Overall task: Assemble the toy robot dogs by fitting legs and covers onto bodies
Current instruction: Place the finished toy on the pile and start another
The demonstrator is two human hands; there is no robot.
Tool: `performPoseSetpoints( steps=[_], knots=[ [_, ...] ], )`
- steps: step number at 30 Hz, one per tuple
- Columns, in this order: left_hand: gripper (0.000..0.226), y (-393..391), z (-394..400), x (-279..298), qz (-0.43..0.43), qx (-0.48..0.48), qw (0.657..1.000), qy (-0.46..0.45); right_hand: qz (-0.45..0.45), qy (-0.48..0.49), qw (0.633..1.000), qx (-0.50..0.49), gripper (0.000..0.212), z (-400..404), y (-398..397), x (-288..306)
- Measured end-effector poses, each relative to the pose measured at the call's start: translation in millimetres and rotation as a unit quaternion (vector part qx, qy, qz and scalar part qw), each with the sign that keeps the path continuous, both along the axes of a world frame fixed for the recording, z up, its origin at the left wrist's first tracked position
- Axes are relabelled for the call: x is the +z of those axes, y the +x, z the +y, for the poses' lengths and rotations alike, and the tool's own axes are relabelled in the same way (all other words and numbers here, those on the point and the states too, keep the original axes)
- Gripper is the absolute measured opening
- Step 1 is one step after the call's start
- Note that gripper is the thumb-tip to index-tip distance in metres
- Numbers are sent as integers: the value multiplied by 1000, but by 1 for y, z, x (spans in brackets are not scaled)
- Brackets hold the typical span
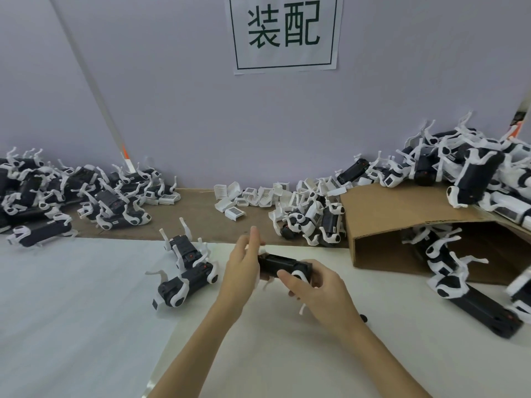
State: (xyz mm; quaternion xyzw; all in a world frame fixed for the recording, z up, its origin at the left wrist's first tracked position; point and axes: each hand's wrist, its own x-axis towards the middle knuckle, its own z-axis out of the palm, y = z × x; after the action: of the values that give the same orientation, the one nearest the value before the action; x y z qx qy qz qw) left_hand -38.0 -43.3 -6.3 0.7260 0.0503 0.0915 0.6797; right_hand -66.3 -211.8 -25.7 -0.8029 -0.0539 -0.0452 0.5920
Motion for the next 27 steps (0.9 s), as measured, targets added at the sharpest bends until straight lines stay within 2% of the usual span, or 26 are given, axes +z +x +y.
performPoseSetpoints(
  steps=[2, 4, 9, 12, 15, 18, 20, 23, 27],
  knots=[
    [64, -2, 1, 7, 24, -14, 997, -73, -26, -21, 999, 16, 65, -3, -2, -3],
    [70, -2, 2, 9, 6, -6, 994, -112, -66, -58, 995, 40, 73, -4, -2, -8],
    [65, -5, 2, 5, -51, -7, 986, -156, -218, -135, 966, 32, 72, 3, 1, -13],
    [63, -4, 3, 5, -62, -14, 986, -152, -242, -151, 958, 24, 71, 2, 0, -14],
    [62, -2, 5, 4, -92, -33, 990, -100, -155, -108, 982, 14, 71, 1, -2, -9],
    [35, -3, 10, 4, -142, -72, 985, 59, -74, -10, 997, -4, 63, 1, -5, -3],
    [25, -1, 15, 3, -109, -101, 982, 118, -40, 26, 999, -2, 62, 1, -4, -1],
    [44, 4, 18, -3, -3, -88, 994, 71, 9, 25, 999, 37, 62, 4, 0, 2],
    [41, 13, 23, -16, 81, -28, 992, -96, 54, 111, 992, 37, 62, 12, 15, 8]
  ],
)
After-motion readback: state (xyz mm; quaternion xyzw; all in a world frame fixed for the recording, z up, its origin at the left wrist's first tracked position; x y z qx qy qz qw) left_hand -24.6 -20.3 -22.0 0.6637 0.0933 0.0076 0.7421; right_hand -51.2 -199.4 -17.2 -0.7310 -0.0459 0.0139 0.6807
